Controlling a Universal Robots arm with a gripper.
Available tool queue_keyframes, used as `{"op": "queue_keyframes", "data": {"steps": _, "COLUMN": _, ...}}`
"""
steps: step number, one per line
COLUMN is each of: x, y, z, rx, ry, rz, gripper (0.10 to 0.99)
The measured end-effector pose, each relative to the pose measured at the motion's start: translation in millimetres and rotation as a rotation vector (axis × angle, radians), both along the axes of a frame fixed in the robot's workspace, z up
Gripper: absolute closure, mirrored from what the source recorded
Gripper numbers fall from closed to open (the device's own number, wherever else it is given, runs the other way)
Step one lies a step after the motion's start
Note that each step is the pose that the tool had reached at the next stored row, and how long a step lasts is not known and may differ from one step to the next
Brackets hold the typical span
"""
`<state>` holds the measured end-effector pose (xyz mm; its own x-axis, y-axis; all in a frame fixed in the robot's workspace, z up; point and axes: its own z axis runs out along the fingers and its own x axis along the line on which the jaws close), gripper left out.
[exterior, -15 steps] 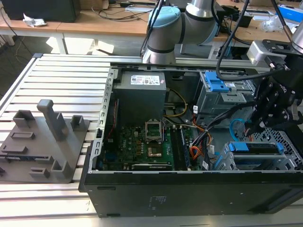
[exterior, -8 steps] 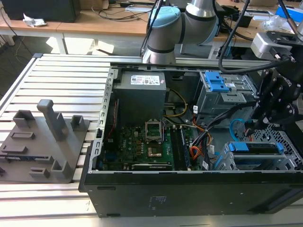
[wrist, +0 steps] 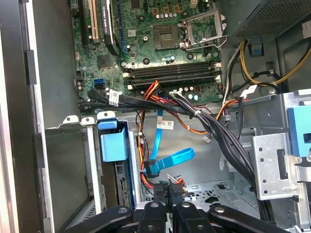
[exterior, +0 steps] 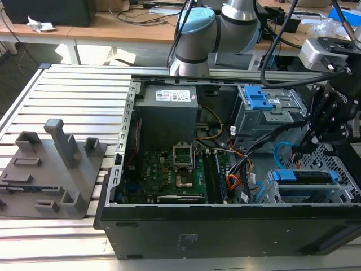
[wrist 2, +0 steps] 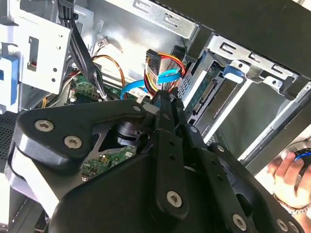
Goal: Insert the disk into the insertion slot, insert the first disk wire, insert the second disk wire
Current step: 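Insert the first disk wire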
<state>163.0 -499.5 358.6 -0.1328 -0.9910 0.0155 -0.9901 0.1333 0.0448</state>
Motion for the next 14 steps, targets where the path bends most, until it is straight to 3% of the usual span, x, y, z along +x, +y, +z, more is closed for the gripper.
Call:
{"op": "queue_keyframes", "data": {"steps": 2, "x": 1.6, "y": -0.1, "z": 0.1, "rx": 0.0, "ry": -0.0001, "rz": 0.0, "gripper": 0.929}}
{"op": "queue_keyframes", "data": {"steps": 5, "x": 11.3, "y": -0.9, "z": 0.0, "rx": 0.0, "ry": 0.0012, "rz": 0.0, "gripper": 0.929}}
{"op": "queue_keyframes", "data": {"steps": 10, "x": 11.4, "y": -19.7, "z": -0.1, "rx": 0.0, "ry": 0.0012, "rz": 0.0, "gripper": 0.929}}
{"op": "queue_keyframes", "data": {"steps": 14, "x": 11.4, "y": -27.2, "z": -0.6, "rx": 0.0, "ry": 0.0012, "rz": 0.0, "gripper": 0.929}}
